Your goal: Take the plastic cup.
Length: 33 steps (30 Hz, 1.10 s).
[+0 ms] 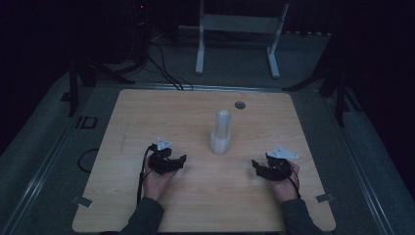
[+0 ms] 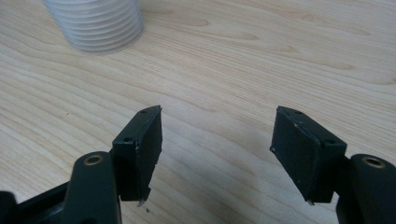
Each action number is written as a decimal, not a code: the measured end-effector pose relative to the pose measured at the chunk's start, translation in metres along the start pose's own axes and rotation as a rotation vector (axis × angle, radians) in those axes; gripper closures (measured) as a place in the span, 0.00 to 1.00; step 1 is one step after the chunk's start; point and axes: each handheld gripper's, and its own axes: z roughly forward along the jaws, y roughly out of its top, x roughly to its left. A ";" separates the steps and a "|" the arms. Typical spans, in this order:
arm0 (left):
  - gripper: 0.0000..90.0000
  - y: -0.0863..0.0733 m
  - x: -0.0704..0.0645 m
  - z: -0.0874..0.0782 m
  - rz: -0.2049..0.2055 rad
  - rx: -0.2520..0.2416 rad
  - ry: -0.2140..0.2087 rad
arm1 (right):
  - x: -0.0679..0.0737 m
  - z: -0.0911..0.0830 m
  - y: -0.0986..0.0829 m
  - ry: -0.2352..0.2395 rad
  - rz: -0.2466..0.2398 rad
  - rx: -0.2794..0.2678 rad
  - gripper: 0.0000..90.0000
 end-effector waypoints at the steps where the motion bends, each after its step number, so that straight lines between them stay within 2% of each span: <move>1: 0.36 0.000 -0.001 0.000 0.004 -0.003 0.000 | 0.001 0.000 0.000 0.002 -0.003 0.002 0.37; 6: 0.36 0.000 -0.002 -0.004 0.016 -0.013 -0.007 | 0.005 0.000 0.000 0.009 -0.015 0.004 0.37; 18: 0.37 0.004 -0.010 -0.007 0.048 -0.037 -0.021 | 0.007 -0.009 0.004 0.017 -0.004 -0.014 0.37; 19: 0.37 0.006 -0.014 -0.008 0.067 -0.043 -0.020 | 0.009 -0.011 0.006 0.019 -0.006 -0.019 0.37; 21: 0.37 0.007 -0.016 -0.009 0.076 -0.050 -0.021 | 0.011 -0.013 0.008 0.020 -0.014 -0.024 0.37; 28: 0.37 0.015 -0.020 -0.008 0.072 -0.079 -0.007 | 0.017 -0.024 0.021 0.009 -0.053 -0.051 0.37; 30: 0.38 0.018 -0.022 -0.007 0.086 -0.076 -0.012 | 0.018 -0.026 0.024 0.009 -0.054 -0.057 0.37; 31: 0.38 0.021 -0.026 -0.006 0.111 -0.076 -0.021 | 0.018 -0.030 0.029 0.007 -0.062 -0.066 0.37; 33: 0.38 0.022 -0.028 -0.006 0.122 -0.077 -0.019 | 0.018 -0.032 0.032 0.007 -0.064 -0.069 0.37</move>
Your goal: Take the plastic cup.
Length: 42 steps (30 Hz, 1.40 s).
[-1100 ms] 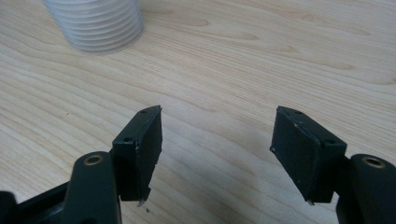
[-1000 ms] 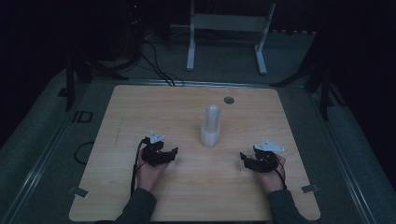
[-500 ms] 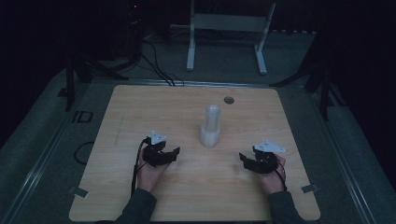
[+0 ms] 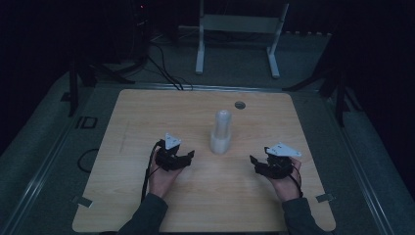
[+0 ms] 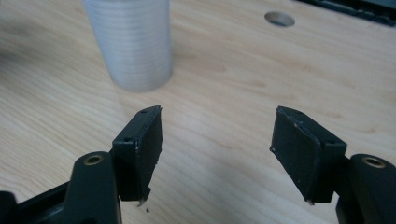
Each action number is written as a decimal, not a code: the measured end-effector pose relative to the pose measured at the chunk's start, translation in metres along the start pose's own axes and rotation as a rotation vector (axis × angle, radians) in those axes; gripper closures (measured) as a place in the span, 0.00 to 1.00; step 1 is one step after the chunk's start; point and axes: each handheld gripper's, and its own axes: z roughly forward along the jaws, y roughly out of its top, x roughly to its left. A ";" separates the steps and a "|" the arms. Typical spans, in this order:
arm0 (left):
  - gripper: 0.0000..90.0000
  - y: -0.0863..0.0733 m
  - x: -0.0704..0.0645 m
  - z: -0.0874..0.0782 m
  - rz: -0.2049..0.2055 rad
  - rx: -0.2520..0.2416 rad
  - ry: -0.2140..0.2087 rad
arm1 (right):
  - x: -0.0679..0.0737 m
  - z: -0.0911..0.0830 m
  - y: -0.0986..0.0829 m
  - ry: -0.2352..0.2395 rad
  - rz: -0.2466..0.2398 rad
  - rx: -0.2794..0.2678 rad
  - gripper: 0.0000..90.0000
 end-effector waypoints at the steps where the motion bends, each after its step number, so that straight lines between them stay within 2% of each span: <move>1: 0.38 0.003 -0.003 0.001 0.012 -0.006 0.000 | 0.000 -0.003 0.006 0.001 -0.001 -0.007 0.37; 13: 0.38 0.017 -0.006 0.005 -0.001 -0.018 -0.041 | 0.007 -0.004 0.036 0.015 -0.030 -0.057 0.37; 23: 0.38 0.029 -0.014 0.011 0.051 -0.033 -0.056 | 0.012 -0.003 0.054 0.035 -0.046 -0.081 0.37; 39: 0.33 0.034 -0.024 0.023 0.081 -0.047 -0.061 | 0.020 0.003 0.074 0.064 -0.064 -0.103 0.37; 42: 0.30 0.035 -0.028 0.025 0.102 -0.056 -0.073 | 0.020 0.003 0.076 0.068 -0.062 -0.109 0.37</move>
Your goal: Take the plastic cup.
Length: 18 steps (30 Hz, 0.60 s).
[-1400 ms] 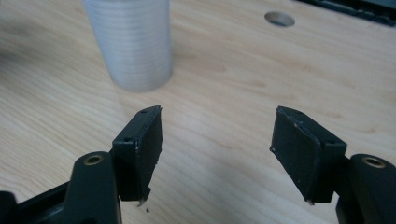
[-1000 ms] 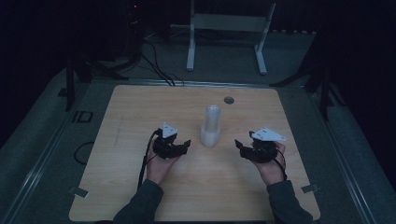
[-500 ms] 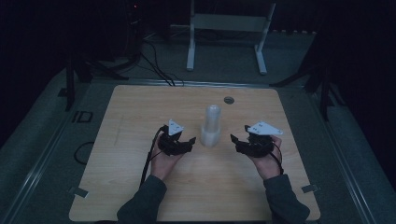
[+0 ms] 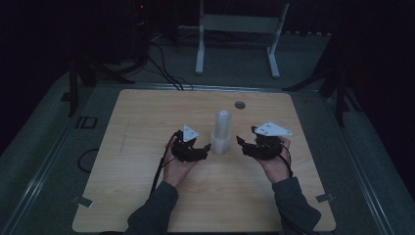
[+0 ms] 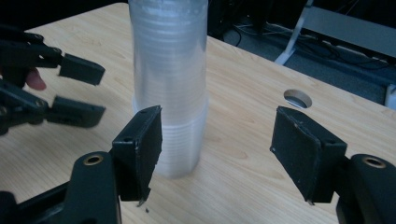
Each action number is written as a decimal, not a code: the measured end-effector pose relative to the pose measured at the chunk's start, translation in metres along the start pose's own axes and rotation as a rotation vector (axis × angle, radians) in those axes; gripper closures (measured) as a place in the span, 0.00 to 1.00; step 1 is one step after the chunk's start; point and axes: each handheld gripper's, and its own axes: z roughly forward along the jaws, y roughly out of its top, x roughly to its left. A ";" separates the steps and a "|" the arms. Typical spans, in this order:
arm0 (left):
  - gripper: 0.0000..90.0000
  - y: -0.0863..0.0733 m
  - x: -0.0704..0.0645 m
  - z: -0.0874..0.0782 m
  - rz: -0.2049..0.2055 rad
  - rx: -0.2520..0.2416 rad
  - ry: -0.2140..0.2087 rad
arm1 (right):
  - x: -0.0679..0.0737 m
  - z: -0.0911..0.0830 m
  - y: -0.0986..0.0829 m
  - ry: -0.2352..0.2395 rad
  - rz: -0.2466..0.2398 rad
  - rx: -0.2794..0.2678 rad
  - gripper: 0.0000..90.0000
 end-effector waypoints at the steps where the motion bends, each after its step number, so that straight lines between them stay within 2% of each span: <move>1: 0.28 0.001 -0.002 0.002 0.009 0.005 -0.018 | 0.000 0.000 0.002 0.001 -0.003 -0.002 0.37; 4: 0.26 0.002 -0.006 0.005 0.029 0.006 -0.034 | 0.000 0.000 0.004 0.010 0.003 -0.006 0.37; 18: 0.23 0.009 -0.017 0.023 0.032 -0.018 -0.049 | -0.001 0.003 0.011 0.033 0.010 -0.014 0.35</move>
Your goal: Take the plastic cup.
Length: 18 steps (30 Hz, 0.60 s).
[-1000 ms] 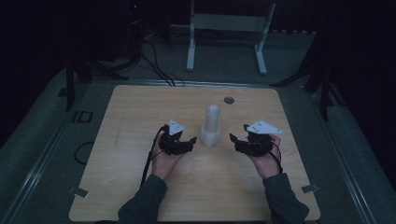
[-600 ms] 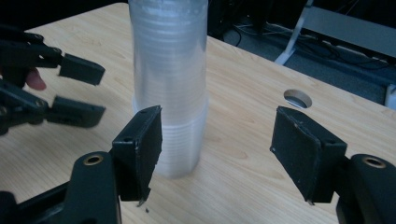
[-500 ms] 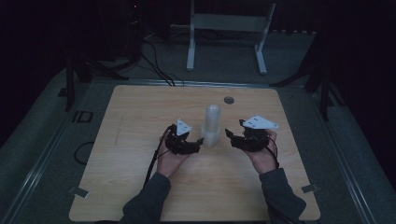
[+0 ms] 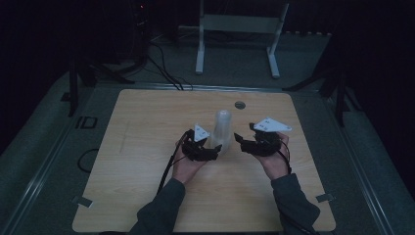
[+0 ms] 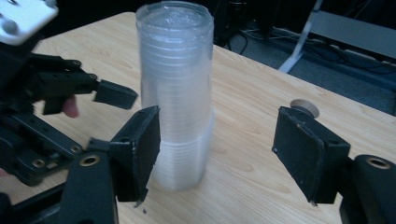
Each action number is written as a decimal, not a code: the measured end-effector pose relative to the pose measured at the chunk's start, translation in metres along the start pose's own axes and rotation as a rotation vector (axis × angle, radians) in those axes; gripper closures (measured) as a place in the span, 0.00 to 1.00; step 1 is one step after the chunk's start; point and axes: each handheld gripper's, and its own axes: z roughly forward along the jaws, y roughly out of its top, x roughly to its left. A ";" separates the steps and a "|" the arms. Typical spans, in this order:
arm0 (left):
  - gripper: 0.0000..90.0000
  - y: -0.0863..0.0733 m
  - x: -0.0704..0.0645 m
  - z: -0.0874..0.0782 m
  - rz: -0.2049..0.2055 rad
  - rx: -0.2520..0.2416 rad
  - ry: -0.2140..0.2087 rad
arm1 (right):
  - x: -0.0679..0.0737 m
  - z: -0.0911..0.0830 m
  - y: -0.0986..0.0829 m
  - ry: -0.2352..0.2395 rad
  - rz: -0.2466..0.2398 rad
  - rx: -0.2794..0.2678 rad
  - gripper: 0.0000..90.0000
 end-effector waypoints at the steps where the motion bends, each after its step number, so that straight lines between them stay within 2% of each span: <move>1: 0.23 0.000 0.000 0.001 0.001 -0.002 0.001 | 0.000 0.000 0.001 0.002 0.001 -0.001 0.34; 5: 0.21 0.001 0.000 0.006 -0.014 -0.006 -0.003 | 0.001 0.002 0.003 0.005 -0.001 -0.003 0.34; 18: 0.22 0.002 -0.002 0.014 -0.014 -0.023 0.001 | 0.005 0.013 0.010 0.019 -0.010 -0.001 0.33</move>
